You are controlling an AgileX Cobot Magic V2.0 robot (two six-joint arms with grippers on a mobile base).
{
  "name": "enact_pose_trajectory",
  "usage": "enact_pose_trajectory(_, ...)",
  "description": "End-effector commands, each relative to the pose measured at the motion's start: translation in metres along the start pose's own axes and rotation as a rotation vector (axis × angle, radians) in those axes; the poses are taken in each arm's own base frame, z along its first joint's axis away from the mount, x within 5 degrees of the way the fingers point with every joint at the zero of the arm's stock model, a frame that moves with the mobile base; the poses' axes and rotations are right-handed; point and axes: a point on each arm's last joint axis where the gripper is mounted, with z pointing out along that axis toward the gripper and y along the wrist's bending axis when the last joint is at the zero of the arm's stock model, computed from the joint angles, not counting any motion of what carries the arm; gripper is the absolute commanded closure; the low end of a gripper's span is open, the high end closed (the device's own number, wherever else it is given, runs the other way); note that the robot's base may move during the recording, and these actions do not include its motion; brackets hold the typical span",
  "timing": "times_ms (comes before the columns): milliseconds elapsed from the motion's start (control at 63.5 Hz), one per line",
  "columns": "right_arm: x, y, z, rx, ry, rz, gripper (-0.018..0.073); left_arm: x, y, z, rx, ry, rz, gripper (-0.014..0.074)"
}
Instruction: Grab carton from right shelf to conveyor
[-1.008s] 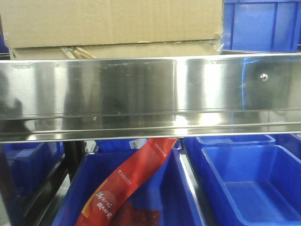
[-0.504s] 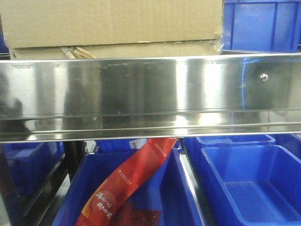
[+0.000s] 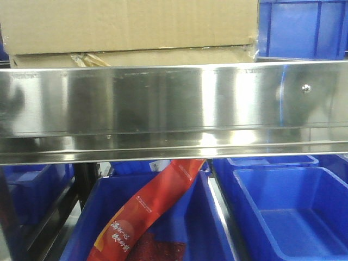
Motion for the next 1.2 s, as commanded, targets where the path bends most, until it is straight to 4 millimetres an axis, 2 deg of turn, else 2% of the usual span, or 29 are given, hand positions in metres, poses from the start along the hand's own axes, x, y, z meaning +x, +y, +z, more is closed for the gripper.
enact_pose_trajectory(0, -0.033, 0.001, -0.006, -0.013, -0.038, 0.006, 0.0579, -0.044, 0.0, -0.004, -0.018, -0.051, 0.064, 0.0456)
enact_pose_trajectory(110, -0.066, 0.002, -0.007, -0.019, -0.074, 0.004, 0.0344, -0.088, 0.001, -0.004, -0.036, -0.021, 0.079, 0.0294)
enact_pose_trajectory(220, -0.09, 0.002, -0.001, -0.016, -0.109, 0.005, 0.0036, -0.122, 0.001, 0.005, -0.017, 0.036, 0.062, 0.0208)
enact_pose_trajectory(252, -0.095, 0.002, 0.003, -0.016, -0.102, 0.005, -0.002, -0.132, 0.001, 0.011, -0.014, 0.076, 0.061, 0.0183)
enact_pose_trajectory(425, -0.109, 0.002, 0.025, -0.016, -0.046, 0.005, -0.001, -0.153, -0.004, 0.041, 0.055, 0.245, 0.091, 0.0098)
enact_pose_trajectory(567, -0.128, 0.004, 0.048, -0.042, 0.004, 0.019, -0.001, -0.172, -0.028, 0.06, 0.326, 0.243, 0.079, 0.0091)
enact_pose_trajectory(645, -0.141, 0.009, 0.062, -0.092, 0.041, 0.033, -0.001, -0.18, -0.039, 0.072, 0.418, 0.251, 0.064, 0.0091)
enact_pose_trajectory(819, -0.169, 0.031, 0.107, -0.251, 0.167, 0.04, -0.001, -0.191, -0.074, 0.112, 0.586, 0.293, 0.058, 0.0091)
enact_pose_trajectory(913, -0.186, 0.048, 0.129, -0.336, 0.219, 0.038, -0.001, -0.196, -0.091, 0.136, 0.606, 0.308, 0.06, 0.0091)
enact_pose_trajectory(1008, -0.199, 0.066, 0.159, -0.403, 0.314, 0.023, -0.001, -0.203, -0.105, 0.169, 0.581, 0.338, 0.016, 0.0091)
enact_pose_trajectory(1181, -0.223, 0.088, 0.21, -0.448, 0.456, -0.011, -0.001, -0.212, -0.111, 0.215, 0.494, 0.459, -0.055, 0.0091)
